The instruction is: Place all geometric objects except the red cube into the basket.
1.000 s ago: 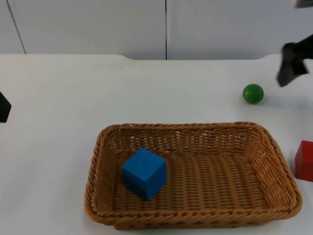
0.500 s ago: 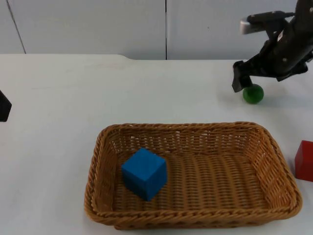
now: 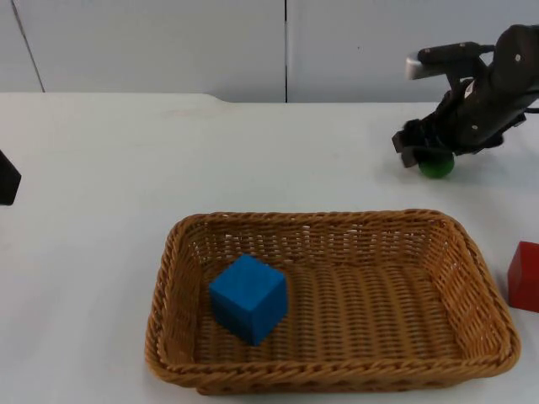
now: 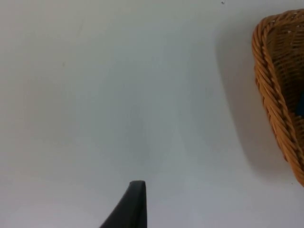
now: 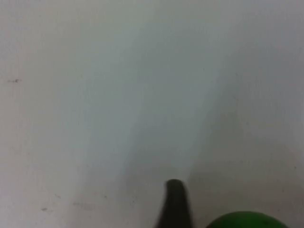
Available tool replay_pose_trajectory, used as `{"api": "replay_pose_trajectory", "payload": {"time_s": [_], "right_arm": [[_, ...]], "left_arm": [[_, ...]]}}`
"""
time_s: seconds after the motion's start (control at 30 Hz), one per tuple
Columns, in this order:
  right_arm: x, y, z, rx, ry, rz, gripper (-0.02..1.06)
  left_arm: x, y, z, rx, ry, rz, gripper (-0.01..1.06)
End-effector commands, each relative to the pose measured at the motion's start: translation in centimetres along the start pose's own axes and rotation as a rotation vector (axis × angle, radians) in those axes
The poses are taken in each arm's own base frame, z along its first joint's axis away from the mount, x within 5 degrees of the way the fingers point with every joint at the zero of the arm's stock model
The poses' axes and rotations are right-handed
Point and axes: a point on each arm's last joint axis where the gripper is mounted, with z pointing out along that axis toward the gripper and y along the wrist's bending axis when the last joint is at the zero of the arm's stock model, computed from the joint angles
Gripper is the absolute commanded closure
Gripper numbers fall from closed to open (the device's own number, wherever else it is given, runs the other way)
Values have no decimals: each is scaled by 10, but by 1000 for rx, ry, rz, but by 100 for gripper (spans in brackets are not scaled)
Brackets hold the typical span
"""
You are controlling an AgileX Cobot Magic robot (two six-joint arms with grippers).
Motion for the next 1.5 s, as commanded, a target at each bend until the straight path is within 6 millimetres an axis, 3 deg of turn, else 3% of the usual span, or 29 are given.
{"api": "replay_pose_trajectory", "payload": {"time_s": [0.0,0.03,0.07,0.13,0.17,0.3,0.33,0.53,0.6,0.67,0.77,0.93,1.1,1.17,1.3,1.47], "right_arm": [[-3,1,-2,-1,-5,2,58],[-2,2,-2,-3,7,7,71],[-2,2,-2,-3,7,7,71],[-2,2,-4,-3,23,26,102],[-3,1,-8,-4,29,35,104],[-19,0,-46,-4,66,34,104],[-19,0,-46,-4,66,34,104],[-51,-4,-144,1,66,22,104],[-53,-4,-153,2,56,23,104],[-60,-5,-184,6,21,22,104],[-58,-6,-216,10,-6,21,104],[-40,-4,-237,4,37,24,104],[4,5,-245,-12,89,31,104],[9,7,-244,-17,98,33,104],[51,43,-245,-78,138,-36,105],[69,78,-241,-135,181,-135,105]], "left_arm": [[0,0,-1,5,-13,-4,0],[0,0,-1,4,-15,-3,0],[0,0,-1,4,-15,-3,0],[0,0,-1,4,-15,-3,0],[0,0,-1,4,-15,-3,0],[0,0,-1,4,-15,-3,0],[0,0,-1,4,-15,-3,0],[0,0,-1,6,-15,-5,0],[0,0,-1,6,-15,-5,0],[0,0,-1,6,-13,-5,0],[0,0,-1,9,-14,-7,0],[1,-1,-1,10,-5,-8,0],[1,-1,-1,14,-4,-11,0],[1,-1,-1,14,-4,-11,0],[1,-1,-1,18,-5,-15,0],[1,-2,-1,23,-6,-11,0]]}}
